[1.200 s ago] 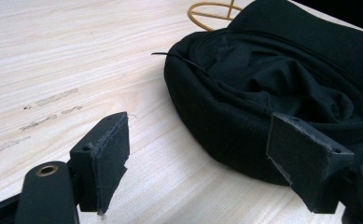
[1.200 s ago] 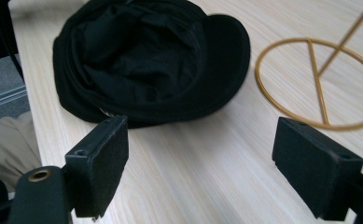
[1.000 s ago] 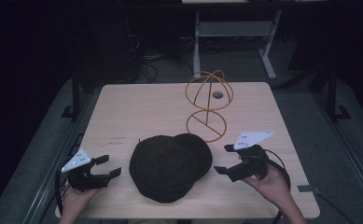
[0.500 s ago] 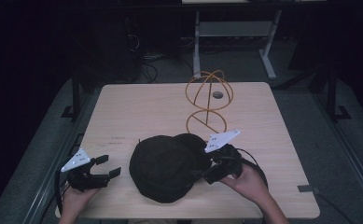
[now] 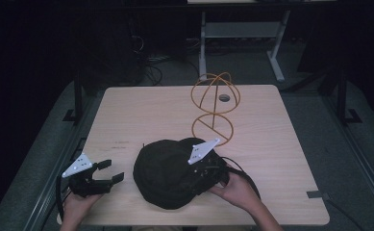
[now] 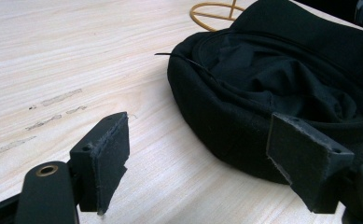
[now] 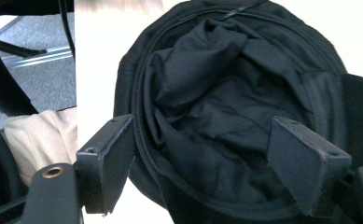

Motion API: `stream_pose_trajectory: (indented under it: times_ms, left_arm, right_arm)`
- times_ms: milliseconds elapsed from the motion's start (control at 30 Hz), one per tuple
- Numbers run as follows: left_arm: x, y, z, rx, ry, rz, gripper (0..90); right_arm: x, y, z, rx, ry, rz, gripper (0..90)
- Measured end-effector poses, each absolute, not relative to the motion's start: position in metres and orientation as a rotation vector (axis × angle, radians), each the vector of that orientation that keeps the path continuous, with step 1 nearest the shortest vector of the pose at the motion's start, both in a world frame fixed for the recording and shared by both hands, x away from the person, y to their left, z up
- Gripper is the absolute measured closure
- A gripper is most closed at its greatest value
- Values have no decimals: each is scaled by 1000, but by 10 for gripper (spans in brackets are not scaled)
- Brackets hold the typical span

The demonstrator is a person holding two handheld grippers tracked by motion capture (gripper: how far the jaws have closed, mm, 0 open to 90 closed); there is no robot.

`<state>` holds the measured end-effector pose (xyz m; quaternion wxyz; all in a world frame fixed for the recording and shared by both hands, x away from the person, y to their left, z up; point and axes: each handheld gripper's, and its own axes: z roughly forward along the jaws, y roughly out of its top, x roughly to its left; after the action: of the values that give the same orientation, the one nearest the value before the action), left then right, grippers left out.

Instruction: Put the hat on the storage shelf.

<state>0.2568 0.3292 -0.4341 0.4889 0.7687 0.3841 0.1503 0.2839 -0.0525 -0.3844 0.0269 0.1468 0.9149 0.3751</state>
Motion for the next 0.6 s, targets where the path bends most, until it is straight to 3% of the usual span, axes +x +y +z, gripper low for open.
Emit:
stream_pose_trajectory:
  times_ms: [600]
  left_arm:
    - [257,329,-434,1871,929,364,207]
  right_arm:
    - [279,-21,-399,340,2897,1103,272]
